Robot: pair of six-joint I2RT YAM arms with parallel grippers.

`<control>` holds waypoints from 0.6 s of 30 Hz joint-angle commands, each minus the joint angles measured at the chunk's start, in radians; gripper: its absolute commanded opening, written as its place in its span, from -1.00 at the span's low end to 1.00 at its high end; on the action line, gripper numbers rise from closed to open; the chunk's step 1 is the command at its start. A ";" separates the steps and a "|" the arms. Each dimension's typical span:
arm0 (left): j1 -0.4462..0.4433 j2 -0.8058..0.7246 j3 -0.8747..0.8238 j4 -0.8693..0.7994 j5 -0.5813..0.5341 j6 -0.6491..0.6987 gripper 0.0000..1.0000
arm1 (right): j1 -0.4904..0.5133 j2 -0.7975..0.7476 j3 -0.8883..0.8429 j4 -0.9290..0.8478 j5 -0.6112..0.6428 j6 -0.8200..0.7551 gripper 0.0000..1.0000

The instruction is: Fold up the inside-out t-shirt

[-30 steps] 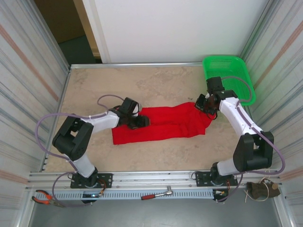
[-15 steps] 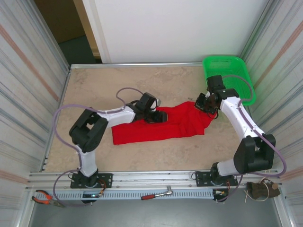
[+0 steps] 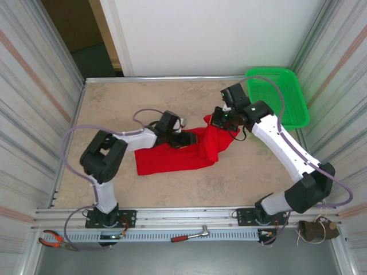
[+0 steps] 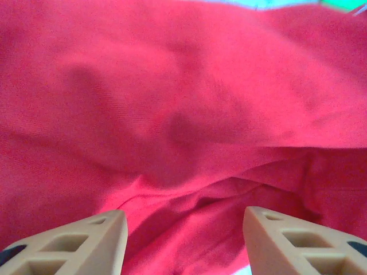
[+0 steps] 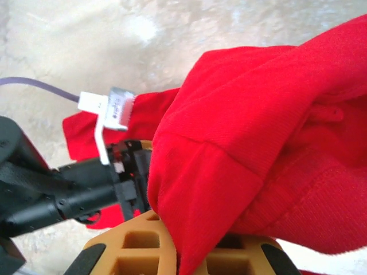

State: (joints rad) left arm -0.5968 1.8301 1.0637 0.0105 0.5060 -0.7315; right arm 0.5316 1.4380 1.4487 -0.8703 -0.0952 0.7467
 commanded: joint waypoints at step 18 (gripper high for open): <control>0.595 -0.456 -0.286 -0.027 0.213 -0.014 0.22 | 0.386 0.588 0.643 -0.369 0.275 0.068 -1.00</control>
State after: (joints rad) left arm -0.0380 1.4227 0.7868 0.0105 0.6746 -0.7826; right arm 0.8833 1.9621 2.0083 -1.1332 0.1368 0.7864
